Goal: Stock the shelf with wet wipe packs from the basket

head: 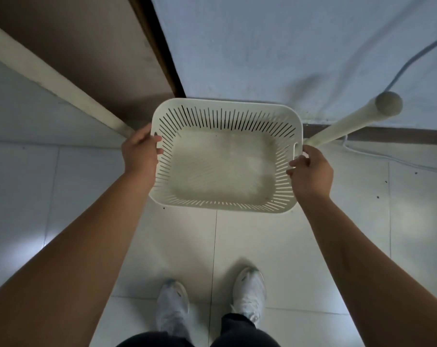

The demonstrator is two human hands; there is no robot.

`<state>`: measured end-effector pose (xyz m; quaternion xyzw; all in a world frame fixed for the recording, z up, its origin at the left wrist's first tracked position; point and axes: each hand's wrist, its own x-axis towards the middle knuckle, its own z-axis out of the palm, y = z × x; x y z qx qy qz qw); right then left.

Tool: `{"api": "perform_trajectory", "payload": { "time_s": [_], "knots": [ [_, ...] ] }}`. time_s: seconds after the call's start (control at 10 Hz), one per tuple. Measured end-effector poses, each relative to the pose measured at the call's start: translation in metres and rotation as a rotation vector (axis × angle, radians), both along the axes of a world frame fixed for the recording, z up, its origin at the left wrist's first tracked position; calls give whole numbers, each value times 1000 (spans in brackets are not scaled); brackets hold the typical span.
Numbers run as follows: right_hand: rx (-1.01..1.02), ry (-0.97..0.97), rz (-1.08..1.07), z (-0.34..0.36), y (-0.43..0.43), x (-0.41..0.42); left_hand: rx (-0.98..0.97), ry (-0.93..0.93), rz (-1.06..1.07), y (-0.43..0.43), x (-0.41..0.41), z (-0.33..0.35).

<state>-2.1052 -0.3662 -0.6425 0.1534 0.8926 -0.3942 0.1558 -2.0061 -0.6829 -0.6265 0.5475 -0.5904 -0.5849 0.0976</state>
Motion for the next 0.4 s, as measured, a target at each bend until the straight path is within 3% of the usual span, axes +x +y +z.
{"api": "perform_trajectory", "payload": {
  "time_s": [0.2,0.4],
  "knots": [
    [23,32,79,-24,-5,-3,-21,10,54,0,5,-31],
    [79,92,90,-12,-2,18,-179,-100,-95,-7,22,-20]
  ]
}}
